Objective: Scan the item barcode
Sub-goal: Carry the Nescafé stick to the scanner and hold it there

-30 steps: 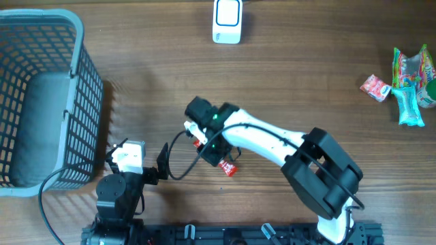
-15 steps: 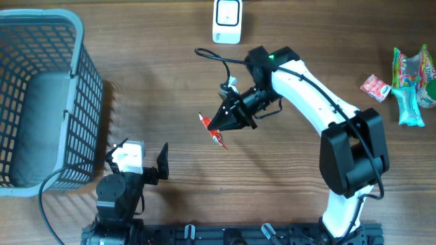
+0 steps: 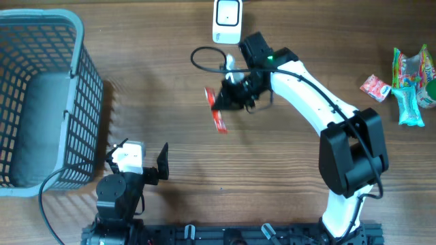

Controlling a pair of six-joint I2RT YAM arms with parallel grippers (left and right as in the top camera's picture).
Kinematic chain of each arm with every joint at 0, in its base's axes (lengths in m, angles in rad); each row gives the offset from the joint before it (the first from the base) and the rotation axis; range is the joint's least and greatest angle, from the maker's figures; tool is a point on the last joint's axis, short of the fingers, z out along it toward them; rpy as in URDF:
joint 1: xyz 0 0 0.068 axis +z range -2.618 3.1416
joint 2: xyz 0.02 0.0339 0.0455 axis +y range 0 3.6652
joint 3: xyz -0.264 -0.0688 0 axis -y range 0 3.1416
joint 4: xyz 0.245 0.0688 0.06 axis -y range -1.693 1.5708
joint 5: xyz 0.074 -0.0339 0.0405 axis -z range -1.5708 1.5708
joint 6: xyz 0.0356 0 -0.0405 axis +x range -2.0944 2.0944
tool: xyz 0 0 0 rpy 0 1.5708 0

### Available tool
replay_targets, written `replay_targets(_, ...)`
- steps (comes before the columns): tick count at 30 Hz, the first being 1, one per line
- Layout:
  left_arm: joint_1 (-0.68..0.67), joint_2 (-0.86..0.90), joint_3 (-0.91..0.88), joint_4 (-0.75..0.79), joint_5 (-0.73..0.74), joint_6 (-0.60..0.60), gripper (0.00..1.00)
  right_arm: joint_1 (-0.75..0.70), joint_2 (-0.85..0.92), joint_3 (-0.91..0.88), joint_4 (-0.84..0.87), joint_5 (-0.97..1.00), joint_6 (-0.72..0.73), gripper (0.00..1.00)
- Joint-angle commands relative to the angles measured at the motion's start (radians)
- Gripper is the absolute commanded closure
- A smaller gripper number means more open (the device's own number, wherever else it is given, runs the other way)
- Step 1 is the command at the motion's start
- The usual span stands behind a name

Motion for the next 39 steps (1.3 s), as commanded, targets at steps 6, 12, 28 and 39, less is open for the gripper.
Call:
replay_targets(6,-0.003,-0.005,-0.005,0.006,0.008,-0.006,0.0,0.001,-0.002,0.014,0.467,0.732,0.056,0.96)
replay_targets(12,-0.003,-0.005,-0.005,0.006,0.008,-0.006,0.0,-0.003,0.043,0.039,0.849,0.946,-0.03,0.95)
replay_targets(28,-0.003,-0.005,-0.005,0.006,0.008,-0.006,0.0,-0.048,0.537,0.653,0.734,0.951,0.052,0.95)
replay_targets(39,-0.003,-0.005,-0.005,0.006,0.008,-0.006,0.0,-0.272,0.35,0.967,-0.599,1.234,0.374,0.96)
